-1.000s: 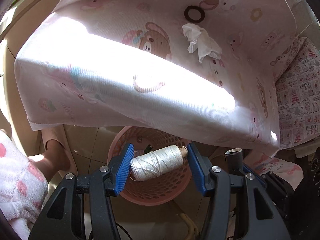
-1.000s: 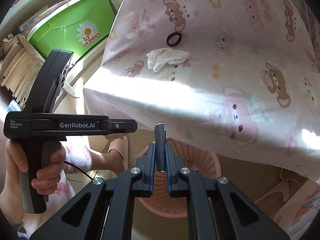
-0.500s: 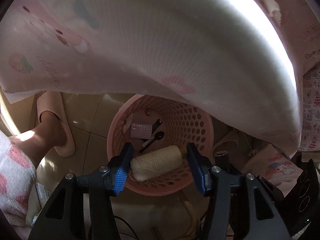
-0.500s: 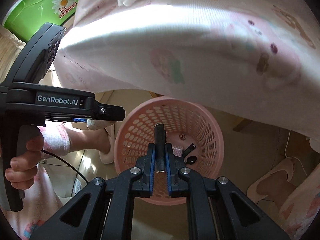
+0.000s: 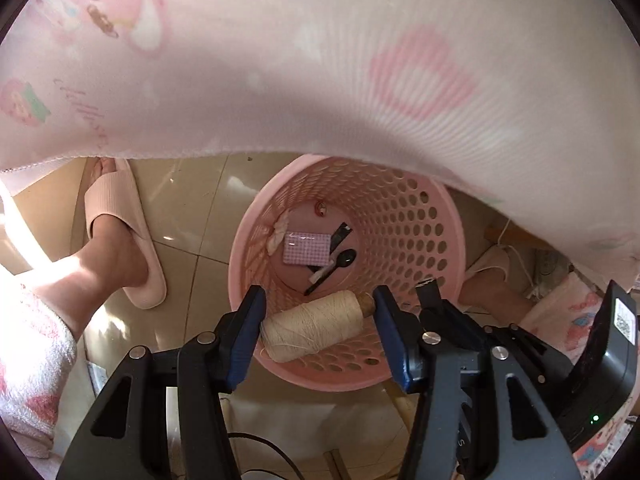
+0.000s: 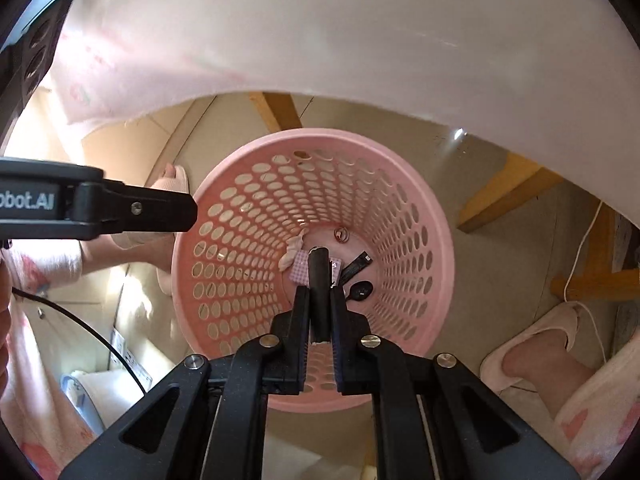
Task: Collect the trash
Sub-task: 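Open both tools to drop the spool and black cylinder into the wastebasket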
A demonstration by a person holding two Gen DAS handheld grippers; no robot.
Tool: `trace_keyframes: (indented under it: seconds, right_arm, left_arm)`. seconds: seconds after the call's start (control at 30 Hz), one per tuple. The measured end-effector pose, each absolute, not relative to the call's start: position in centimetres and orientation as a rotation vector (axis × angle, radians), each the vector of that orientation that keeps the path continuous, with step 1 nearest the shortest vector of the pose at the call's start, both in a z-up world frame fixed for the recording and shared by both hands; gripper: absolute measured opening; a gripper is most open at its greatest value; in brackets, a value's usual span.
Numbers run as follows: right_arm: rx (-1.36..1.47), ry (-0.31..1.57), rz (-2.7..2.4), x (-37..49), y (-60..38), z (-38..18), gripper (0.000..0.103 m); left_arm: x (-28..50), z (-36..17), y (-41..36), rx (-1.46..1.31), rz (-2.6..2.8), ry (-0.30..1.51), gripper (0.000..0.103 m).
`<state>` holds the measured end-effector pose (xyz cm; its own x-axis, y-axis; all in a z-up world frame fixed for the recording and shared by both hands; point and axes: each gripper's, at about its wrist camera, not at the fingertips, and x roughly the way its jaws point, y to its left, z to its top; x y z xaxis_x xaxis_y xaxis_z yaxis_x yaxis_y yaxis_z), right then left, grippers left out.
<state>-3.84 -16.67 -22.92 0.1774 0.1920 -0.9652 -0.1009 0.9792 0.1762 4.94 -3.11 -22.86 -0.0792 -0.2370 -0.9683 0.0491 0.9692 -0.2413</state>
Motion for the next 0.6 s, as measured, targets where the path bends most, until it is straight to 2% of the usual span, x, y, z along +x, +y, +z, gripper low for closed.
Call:
trace_keyframes:
  seconds: [0.27, 0.33, 0.5, 0.6]
  right_arm:
    - [0.063, 1.431, 0.169, -3.7, -16.6, -25.2, 0.011]
    - [0.08, 1.441, 0.157, -3.5, -17.1, -25.4, 0.012]
    - [0.107, 1.462, 0.12, -3.4, -18.3, -25.8, 0.015]
    - [0.118, 1.461, 0.108, -3.4, -18.7, -25.7, 0.022]
  left_arm:
    - [5.2, -25.6, -4.1, -0.105, -0.22, 1.681, 0.054]
    - [5.1, -25.4, -4.5, -0.079, -0.22, 1.69, 0.057]
    - [5.0, -26.1, -5.4, -0.018, -0.188, 1.713, 0.076]
    - [5.1, -26.3, -5.2, -0.006, -0.171, 1.716, 0.078]
